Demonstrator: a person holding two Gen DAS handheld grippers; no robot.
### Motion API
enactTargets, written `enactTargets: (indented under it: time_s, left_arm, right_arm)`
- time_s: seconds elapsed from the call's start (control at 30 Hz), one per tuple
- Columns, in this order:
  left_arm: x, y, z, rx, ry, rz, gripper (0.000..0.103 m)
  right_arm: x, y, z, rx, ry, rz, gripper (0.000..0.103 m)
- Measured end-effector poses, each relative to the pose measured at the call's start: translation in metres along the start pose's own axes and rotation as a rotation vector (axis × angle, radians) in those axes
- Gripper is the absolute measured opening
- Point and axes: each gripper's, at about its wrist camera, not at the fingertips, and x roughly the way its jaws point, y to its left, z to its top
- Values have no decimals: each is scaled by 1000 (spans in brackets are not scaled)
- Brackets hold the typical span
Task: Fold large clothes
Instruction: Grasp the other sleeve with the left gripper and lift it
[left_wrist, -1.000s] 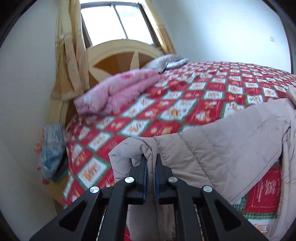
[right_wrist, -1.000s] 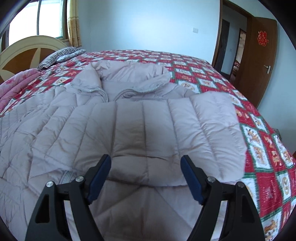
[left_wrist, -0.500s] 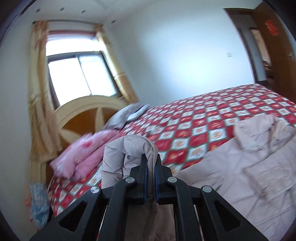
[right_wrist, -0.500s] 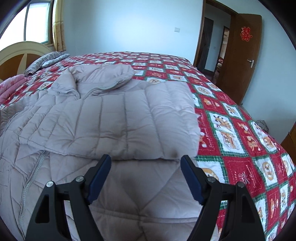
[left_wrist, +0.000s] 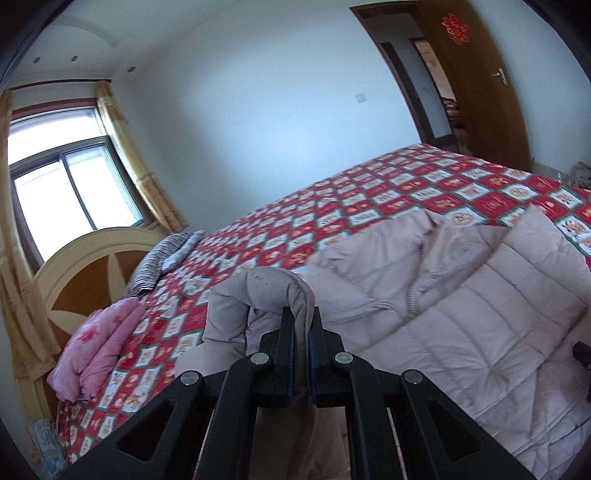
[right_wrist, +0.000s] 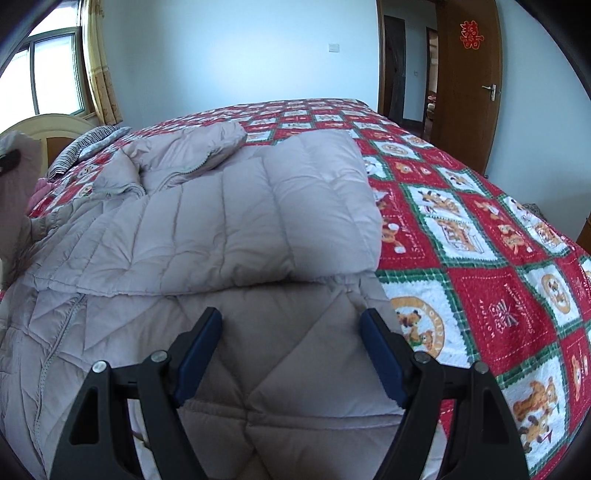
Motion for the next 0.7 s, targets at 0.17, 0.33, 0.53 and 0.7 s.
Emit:
enactTargets:
  time_s: [0.17,0.33,0.53,0.7]
  left_arm:
    - [10,-35,-2,12,10,-47,8]
    - [9,-57,-5,53,-15,-34,91]
    - [-7,-35,-19,93,-109,61,98]
    - [22,35,-66,-2,27,150,98]
  right_arm:
    - [2,3,-3,-15,-1,-20,81]
    - [3,4,-4,-26,2,-24,83]
    - [5,2,-4,-30,6,-22,84]
    - [-5,-5,5,35,21,45,84]
